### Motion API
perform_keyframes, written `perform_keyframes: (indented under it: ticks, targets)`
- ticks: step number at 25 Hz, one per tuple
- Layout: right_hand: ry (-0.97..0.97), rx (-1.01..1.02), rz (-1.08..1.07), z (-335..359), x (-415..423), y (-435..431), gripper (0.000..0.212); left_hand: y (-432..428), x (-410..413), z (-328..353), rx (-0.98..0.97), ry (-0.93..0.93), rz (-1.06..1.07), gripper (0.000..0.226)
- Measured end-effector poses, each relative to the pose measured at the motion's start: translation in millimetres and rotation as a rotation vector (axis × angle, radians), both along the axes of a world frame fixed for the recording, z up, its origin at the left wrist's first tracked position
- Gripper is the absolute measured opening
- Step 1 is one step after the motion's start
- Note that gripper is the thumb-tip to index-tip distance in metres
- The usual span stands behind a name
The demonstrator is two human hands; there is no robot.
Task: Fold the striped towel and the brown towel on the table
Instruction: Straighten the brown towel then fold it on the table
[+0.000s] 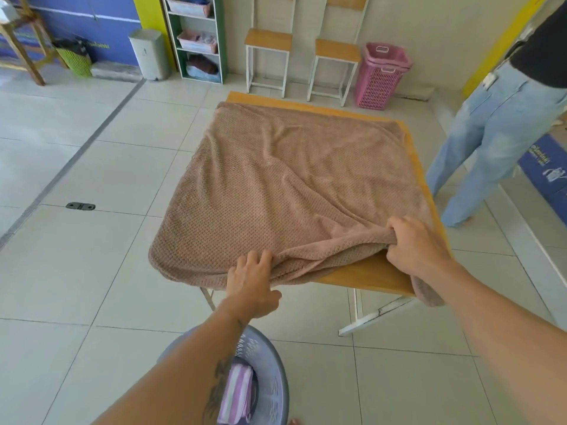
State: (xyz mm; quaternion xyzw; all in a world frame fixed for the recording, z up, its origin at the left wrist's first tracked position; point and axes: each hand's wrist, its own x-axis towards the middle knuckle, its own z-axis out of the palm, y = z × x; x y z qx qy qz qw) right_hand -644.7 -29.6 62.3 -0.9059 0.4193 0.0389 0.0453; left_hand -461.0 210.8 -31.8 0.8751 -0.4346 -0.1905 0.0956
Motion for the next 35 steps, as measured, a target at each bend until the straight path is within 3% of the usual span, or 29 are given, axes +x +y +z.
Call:
perform_keyframes:
  ticks: [3, 8, 16, 20, 23, 26, 30, 33, 35]
  targets:
    - [-0.021, 0.028, -0.042, -2.7, -2.1, -1.9, 0.017, -7.3, -8.1, -12.6, 0.047, -0.2, 0.044, 0.063]
    - [-0.082, 0.093, -0.08, -3.2, -8.5, -4.7, 0.021, -4.1, -13.0, -31.6, -0.11, -0.334, 0.069, 0.028]
    - [-0.114, 0.188, -0.011, -1.3, -5.0, -15.8, 0.021, 2.5, 21.5, 18.5, -0.308, -0.171, 0.193, 0.008]
    - [-0.144, 0.261, -0.012, 7.9, -2.5, -9.7, 0.01, 7.4, 40.3, 58.6, -0.434, -0.032, 0.256, 0.024]
    - [-0.173, 0.271, 0.005, 17.9, 4.2, -6.0, 0.012, 17.8, 51.2, 73.0, -0.392, 0.064, 0.382, 0.019]
    - [-0.078, 0.276, 0.03, 28.5, 7.7, -15.6, 0.014, 26.1, 68.7, 80.1, -0.398, 0.105, 0.411, 0.007]
    - [0.016, 0.194, 0.037, 27.7, 11.3, -60.7, 0.011, 26.5, 86.7, 96.0, -0.303, 0.236, 0.207, 0.042]
    - [0.009, 0.213, 0.053, 22.2, 25.9, -119.1, 0.014, 5.5, 101.0, 92.3, -0.068, 0.071, 0.021, 0.036]
    - [0.054, 0.258, 0.085, 14.6, 32.2, -166.5, 0.018, -4.4, 115.3, 82.5, 0.053, -0.044, 0.078, 0.019]
